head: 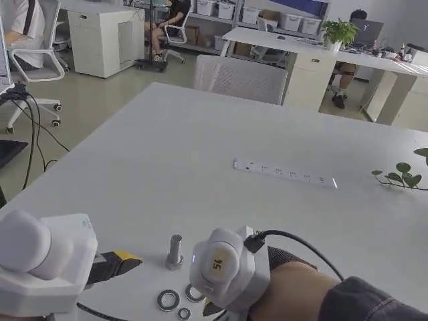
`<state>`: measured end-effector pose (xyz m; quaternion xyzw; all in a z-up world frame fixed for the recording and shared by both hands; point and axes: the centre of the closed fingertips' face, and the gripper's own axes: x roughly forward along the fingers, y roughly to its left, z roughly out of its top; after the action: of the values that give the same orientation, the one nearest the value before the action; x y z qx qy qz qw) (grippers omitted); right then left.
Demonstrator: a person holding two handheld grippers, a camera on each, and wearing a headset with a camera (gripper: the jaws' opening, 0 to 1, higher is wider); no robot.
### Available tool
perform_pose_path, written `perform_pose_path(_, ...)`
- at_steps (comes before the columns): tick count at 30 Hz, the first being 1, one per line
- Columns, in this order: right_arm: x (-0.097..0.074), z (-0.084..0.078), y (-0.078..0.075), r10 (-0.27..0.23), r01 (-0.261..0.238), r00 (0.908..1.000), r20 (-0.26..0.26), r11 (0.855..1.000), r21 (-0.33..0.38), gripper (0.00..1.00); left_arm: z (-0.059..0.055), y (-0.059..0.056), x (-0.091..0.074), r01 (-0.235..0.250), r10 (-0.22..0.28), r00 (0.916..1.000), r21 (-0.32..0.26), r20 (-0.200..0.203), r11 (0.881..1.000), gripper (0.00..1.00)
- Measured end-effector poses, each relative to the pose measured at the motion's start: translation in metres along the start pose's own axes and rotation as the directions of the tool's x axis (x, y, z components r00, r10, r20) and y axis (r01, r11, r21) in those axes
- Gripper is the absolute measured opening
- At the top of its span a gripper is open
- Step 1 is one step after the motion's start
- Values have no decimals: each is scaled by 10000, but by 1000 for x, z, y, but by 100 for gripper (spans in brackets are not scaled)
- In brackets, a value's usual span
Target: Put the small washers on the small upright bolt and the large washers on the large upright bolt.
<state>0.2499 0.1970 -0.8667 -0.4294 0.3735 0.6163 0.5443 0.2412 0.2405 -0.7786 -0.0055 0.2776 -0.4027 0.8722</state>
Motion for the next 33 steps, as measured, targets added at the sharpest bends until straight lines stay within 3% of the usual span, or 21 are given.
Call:
perform_pose_path(19,13,-2,2,172,-180,9995,-262,9994,-280,22,0,2,-1,-8,9,10000,-66,34,10000,94)
perform_pose_path(33,14,-2,-1,12,-25,9997,-257,9989,-476,17,-1,0,-1,18,-18,10000,-82,9,10000,94)
